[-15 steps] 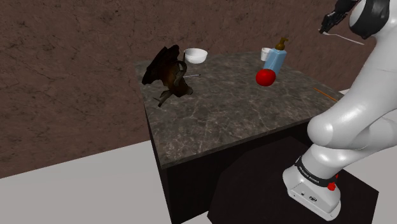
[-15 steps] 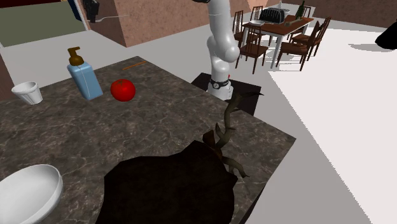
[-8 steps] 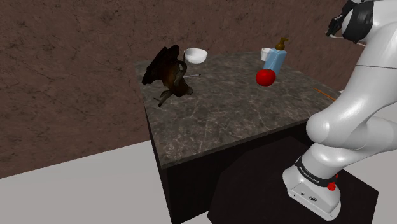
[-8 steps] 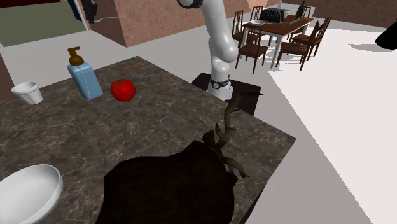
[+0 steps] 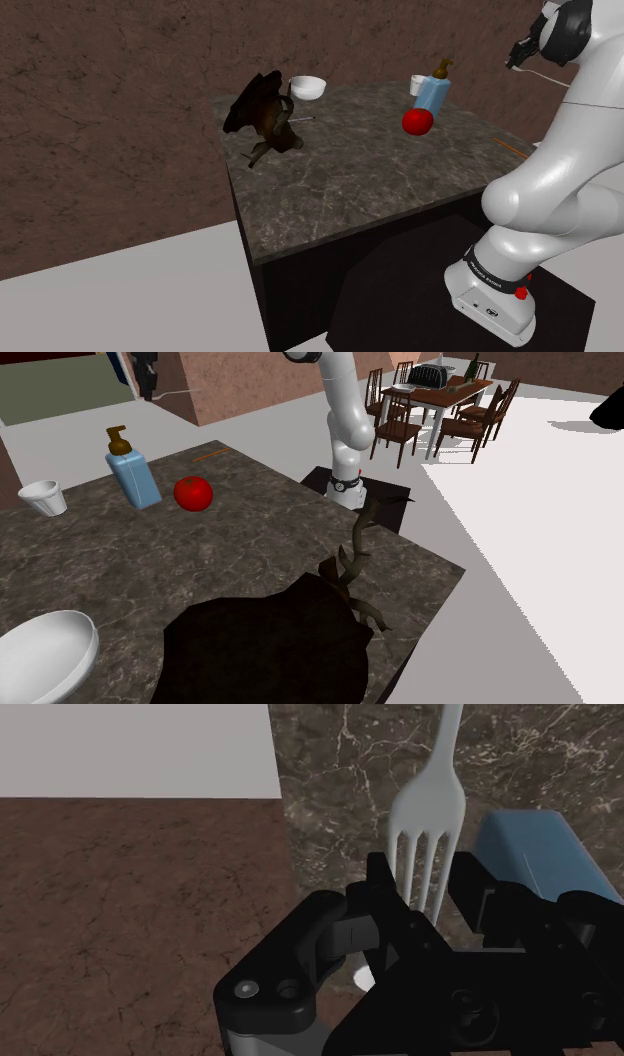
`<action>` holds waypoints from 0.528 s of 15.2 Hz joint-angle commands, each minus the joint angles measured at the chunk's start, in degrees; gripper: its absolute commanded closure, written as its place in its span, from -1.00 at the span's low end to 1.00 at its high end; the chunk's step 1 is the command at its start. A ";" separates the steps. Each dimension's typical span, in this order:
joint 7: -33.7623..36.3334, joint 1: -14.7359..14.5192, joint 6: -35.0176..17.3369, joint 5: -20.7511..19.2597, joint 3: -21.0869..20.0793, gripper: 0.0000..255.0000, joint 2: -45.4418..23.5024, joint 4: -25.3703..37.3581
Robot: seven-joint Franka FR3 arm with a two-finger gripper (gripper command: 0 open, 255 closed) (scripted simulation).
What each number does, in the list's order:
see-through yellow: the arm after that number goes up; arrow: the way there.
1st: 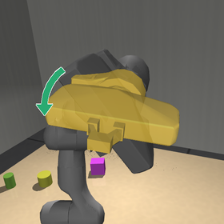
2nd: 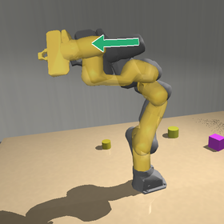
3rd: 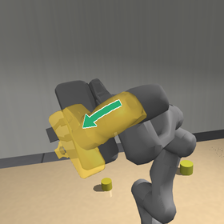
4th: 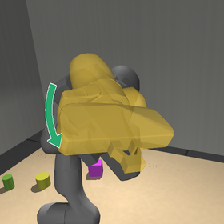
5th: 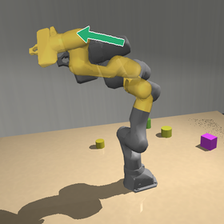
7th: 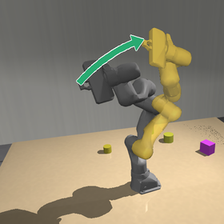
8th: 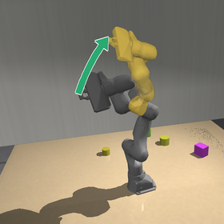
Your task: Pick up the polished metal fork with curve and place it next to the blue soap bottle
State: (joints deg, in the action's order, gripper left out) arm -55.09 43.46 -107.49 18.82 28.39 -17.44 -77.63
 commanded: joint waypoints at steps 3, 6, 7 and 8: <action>-0.51 -0.49 -3.22 0.02 -0.12 1.00 0.36 -3.56; -0.95 -0.80 -5.59 0.09 -0.21 1.00 0.61 -6.19; -1.10 -0.89 -6.36 0.14 -0.25 1.00 0.65 -7.02; -1.26 -0.97 -7.12 0.20 -0.28 1.00 0.68 -7.83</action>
State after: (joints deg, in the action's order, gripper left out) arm -56.17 42.58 -113.81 19.00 28.13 -16.90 -84.51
